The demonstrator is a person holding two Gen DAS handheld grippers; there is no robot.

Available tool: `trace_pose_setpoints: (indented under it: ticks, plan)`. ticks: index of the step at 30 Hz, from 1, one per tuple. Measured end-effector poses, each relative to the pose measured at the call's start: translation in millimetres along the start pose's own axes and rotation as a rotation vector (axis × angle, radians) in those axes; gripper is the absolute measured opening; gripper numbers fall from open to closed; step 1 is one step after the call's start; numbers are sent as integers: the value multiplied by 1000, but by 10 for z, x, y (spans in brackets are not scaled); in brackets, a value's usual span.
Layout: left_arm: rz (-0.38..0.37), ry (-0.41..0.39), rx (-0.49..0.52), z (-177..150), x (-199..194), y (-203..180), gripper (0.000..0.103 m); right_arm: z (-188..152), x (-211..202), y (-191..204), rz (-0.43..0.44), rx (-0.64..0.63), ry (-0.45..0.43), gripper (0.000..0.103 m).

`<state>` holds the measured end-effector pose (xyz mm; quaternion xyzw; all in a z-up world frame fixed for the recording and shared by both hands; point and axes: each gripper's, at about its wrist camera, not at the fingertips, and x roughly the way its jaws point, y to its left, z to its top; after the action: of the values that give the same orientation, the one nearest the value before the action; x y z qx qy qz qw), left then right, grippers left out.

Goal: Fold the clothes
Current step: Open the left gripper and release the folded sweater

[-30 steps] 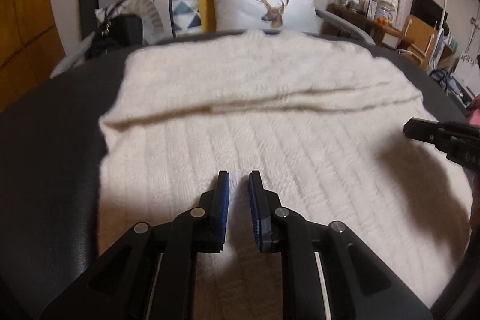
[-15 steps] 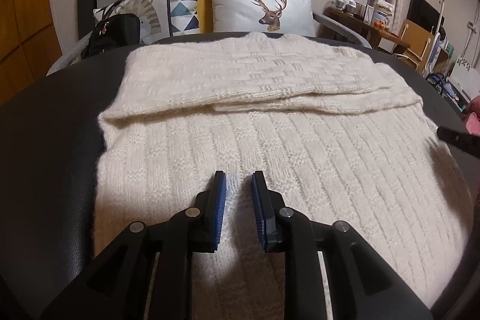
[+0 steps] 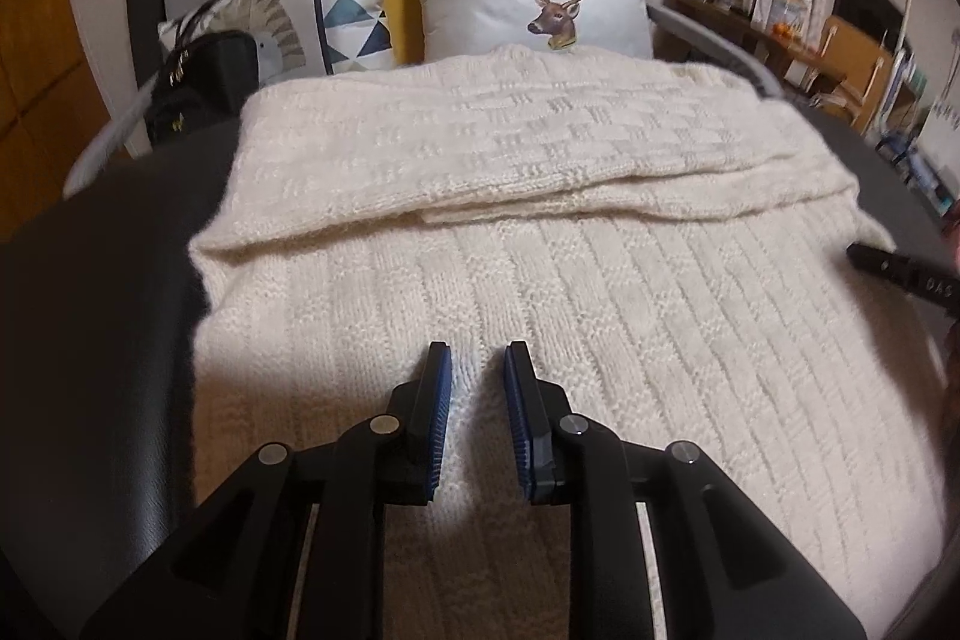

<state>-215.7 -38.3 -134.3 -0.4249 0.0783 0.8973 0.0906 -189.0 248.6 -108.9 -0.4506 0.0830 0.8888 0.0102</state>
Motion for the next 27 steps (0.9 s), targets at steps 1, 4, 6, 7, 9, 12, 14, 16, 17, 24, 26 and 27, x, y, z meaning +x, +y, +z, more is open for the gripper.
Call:
trace_pose_setpoints:
  ticks: [1,4,6,7,9,12,14,16,17,24,26,27]
  plan:
    - [25,2,13,2,-17,-50,20,20,-1,40,-18,-14,7,13]
    - [52,-2,46,-89,-120,-176,20,23,-95,234,-31,-33,20,18]
    - [60,1,42,-159,-177,-213,20,2,-174,440,41,-35,11,19]
    - [68,0,37,-196,-199,-221,20,-5,-202,571,51,-59,11,19]
    - [86,-3,26,-272,-238,-233,33,2,-198,855,65,-118,14,19]
    - [178,3,-27,-324,-242,-164,75,-6,-45,1221,71,-186,60,19]
    - [217,15,-72,-349,-226,-90,93,-62,48,1394,54,-223,88,20]
    - [157,34,-145,-362,-188,57,95,-169,16,1465,28,-251,76,21]
    - [139,38,-166,-367,-178,104,98,-233,-35,1481,21,-261,74,21]
    - [170,30,-147,-365,-190,64,99,-772,-492,1409,37,-243,75,22]
    - [161,30,-155,-373,-190,81,99,-923,-608,1387,48,-236,75,22]
    - [159,29,-157,-376,-197,82,99,-999,-668,1376,53,-233,74,22]
